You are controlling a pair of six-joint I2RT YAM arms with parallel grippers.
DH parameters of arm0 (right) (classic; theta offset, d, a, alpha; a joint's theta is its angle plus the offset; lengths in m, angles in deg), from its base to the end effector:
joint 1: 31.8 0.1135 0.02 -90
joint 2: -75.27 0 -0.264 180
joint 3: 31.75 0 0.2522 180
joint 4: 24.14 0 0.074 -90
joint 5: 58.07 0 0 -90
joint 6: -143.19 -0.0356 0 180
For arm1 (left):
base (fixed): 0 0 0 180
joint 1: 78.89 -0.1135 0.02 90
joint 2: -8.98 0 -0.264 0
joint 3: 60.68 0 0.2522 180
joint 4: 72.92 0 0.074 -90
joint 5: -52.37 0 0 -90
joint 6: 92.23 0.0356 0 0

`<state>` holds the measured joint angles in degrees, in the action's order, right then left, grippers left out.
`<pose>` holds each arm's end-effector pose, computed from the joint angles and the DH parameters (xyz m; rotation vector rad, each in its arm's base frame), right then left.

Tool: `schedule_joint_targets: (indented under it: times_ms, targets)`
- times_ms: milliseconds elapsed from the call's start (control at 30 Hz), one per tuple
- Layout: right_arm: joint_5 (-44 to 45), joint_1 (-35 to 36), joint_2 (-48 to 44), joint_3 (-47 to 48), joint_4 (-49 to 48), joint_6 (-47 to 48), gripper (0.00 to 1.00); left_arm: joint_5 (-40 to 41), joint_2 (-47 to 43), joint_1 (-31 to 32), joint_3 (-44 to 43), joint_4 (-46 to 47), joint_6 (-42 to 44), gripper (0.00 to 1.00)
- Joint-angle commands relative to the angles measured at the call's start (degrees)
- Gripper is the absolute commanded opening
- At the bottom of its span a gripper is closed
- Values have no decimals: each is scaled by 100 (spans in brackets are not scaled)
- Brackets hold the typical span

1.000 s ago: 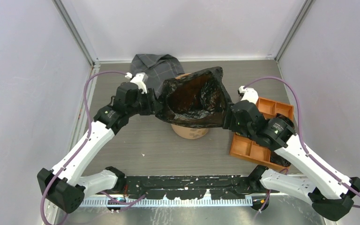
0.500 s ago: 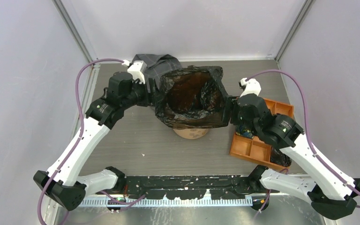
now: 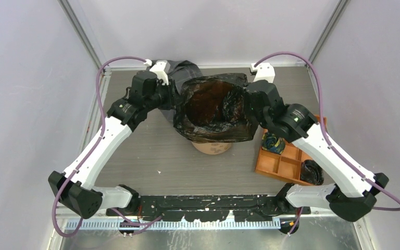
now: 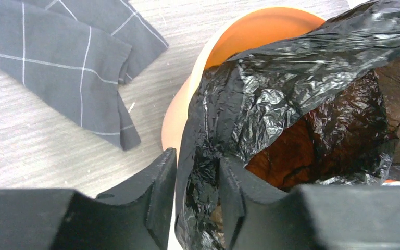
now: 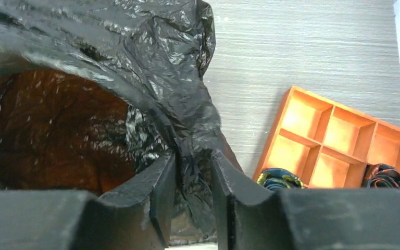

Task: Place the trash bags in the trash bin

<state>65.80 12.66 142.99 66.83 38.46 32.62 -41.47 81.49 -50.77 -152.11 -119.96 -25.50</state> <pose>0.1741 0.1431 0.4327 -0.0817 2.0222 0.0854 0.2421 -0.1321 0.3955 0.1322 2.1153 -0.6147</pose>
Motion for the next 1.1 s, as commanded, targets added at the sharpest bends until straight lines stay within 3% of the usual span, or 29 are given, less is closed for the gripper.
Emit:
schedule_joint_targets:
  times_ms: [0, 133, 333, 800, 1067]
  targets:
    - [688, -34, 246, 316, -385, 401, 26, 207, 65, -26, -265, 542, 68, 31]
    - [822, -244, 559, 441, -473, 447, 10, 338, 193, -49, -242, 733, 93, 19]
    - [411, -588, 865, 476, -786, 497, 5, 484, 382, -151, -126, 1051, 68, 2]
    - [-1091, -1522, 1790, 754, -1117, 281, 3, 406, 933, -447, 41, 1448, -99, 1]
    - [-1424, -1827, 2329, 870, -1028, -118, 2, 11, 1400, -483, -106, 1252, -108, 0]
